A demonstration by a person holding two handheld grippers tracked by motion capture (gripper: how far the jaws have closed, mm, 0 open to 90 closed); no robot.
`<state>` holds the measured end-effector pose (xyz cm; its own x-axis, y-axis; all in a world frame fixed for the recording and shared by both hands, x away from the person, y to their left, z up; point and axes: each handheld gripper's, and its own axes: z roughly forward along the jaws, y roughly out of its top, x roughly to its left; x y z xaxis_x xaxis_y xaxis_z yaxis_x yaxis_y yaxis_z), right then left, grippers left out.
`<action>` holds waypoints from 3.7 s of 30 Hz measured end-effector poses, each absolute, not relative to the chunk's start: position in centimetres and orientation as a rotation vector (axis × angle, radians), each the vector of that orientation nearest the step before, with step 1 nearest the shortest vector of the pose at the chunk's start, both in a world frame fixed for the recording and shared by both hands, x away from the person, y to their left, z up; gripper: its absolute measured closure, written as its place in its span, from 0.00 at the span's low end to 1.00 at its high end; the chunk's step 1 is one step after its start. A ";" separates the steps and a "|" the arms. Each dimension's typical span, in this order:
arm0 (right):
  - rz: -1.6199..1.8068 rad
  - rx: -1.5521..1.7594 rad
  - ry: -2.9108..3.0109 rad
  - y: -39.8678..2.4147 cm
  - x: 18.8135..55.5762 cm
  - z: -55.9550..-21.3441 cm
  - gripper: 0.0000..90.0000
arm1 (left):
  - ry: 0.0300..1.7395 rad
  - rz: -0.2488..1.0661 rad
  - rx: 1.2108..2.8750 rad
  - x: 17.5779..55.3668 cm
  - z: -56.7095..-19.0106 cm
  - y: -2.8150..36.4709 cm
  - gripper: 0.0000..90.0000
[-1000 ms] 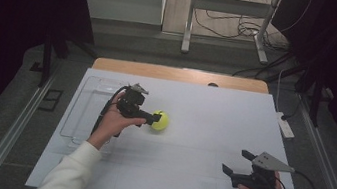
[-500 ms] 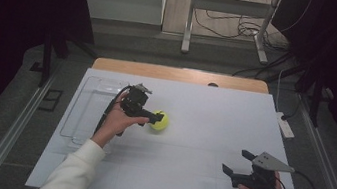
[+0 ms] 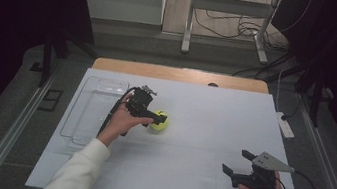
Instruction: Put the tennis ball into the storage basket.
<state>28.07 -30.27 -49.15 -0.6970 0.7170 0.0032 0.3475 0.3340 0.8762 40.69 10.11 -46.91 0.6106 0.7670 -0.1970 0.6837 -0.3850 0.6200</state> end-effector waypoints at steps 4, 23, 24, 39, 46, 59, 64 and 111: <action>1.312 0.939 2.220 -30.3 28.1 -49.2 0.12 | 1.147 0.164 2.151 40.9 -47.1 10.0 0.06; 1.307 0.937 2.211 -30.3 28.0 -49.1 0.12 | 1.173 0.124 2.189 41.9 -48.8 9.1 0.06; 1.307 0.936 2.212 -30.3 28.0 -49.1 0.12 | 1.175 0.126 2.190 41.9 -48.9 9.1 0.06; 1.305 0.939 2.215 -30.3 28.1 -49.2 0.12 | 1.185 0.114 2.226 42.2 -49.8 8.5 0.06; 1.310 0.939 2.214 -30.3 28.1 -49.2 0.12 | 1.187 0.102 2.240 42.3 -50.3 8.2 0.08; 1.307 0.938 2.215 -30.3 28.1 -49.2 0.12 | 1.166 0.122 2.290 42.1 -50.4 8.0 0.28; 1.307 0.938 2.214 -30.3 28.1 -49.2 0.12 | 1.153 0.141 2.294 42.0 -50.4 7.9 0.29; 1.290 0.945 2.218 -30.2 28.1 -49.3 0.13 | 1.070 0.195 2.156 39.2 -46.9 9.8 0.30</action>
<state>28.11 -30.24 -49.32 -0.6891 0.7246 -0.0087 0.3506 0.3439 0.8711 39.19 9.80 -46.94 0.6458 0.7447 -0.1684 0.6375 -0.4045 0.6557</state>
